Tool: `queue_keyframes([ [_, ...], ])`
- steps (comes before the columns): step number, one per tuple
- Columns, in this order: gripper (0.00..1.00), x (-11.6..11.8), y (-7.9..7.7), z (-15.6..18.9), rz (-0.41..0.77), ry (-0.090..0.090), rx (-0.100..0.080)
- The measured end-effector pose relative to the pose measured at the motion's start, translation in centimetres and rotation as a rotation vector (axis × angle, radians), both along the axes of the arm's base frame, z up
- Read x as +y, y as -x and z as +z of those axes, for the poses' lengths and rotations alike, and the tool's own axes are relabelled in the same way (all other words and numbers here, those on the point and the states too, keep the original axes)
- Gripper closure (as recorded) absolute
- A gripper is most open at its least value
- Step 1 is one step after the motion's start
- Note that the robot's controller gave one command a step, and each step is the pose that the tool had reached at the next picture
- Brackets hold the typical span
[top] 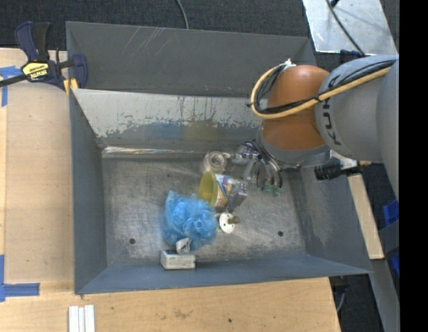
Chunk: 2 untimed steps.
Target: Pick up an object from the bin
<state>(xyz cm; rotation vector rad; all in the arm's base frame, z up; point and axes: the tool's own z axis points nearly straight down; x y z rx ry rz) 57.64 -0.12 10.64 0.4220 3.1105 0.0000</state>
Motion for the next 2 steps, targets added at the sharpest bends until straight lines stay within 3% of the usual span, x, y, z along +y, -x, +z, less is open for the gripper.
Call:
queue_keyframes([
  [1, 1.00, -3.25, -2.28, -1.93, 0.561, 0.016, -0.032],
  [2, 0.00, -3.15, -1.54, -2.80, 0.562, 0.008, -0.010],
])
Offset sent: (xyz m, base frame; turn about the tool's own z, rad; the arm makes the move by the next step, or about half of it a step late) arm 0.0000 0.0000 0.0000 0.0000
